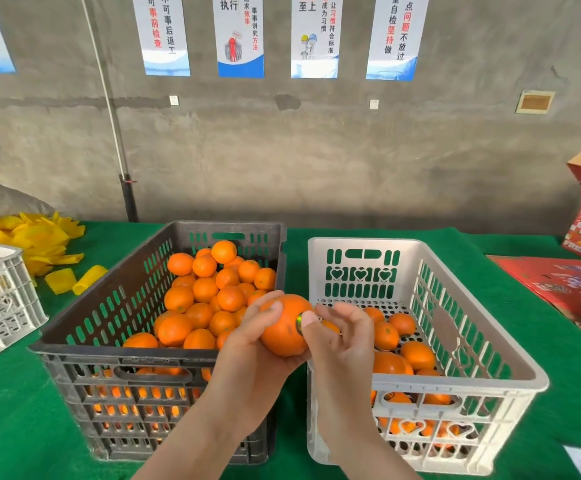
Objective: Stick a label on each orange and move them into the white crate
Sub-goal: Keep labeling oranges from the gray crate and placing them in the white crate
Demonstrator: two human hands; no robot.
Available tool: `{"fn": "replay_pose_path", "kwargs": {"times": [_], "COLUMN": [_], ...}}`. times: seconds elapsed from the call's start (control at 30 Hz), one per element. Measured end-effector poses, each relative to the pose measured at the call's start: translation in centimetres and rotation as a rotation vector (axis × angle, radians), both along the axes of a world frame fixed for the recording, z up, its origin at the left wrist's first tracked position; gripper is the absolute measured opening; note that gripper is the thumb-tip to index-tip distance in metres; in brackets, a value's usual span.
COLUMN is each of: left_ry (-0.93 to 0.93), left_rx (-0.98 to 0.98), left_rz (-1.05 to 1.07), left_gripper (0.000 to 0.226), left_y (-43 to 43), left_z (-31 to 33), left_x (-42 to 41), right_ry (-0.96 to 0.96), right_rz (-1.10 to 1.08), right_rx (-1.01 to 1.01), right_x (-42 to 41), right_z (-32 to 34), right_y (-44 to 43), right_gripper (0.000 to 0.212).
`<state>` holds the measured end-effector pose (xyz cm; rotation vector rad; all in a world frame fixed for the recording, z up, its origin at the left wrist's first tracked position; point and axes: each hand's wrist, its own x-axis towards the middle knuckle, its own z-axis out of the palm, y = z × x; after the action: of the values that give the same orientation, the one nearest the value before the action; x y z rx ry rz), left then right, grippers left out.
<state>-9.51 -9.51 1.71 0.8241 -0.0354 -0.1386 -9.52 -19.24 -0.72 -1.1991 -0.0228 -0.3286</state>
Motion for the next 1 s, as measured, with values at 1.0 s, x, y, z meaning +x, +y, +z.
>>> {"fn": "replay_pose_path", "kwargs": {"times": [1.0], "left_ry": [-0.332], "left_rx": [1.878], "left_rz": [0.119], "left_gripper": [0.026], "left_y": [3.9], "left_z": [-5.4], "left_x": [10.9], "right_ry": [0.352], "right_rz": [-0.231], "right_rx": [-1.637], "right_x": [19.0], "right_z": [-6.0], "right_y": [-13.9], "right_gripper": [0.065]}}
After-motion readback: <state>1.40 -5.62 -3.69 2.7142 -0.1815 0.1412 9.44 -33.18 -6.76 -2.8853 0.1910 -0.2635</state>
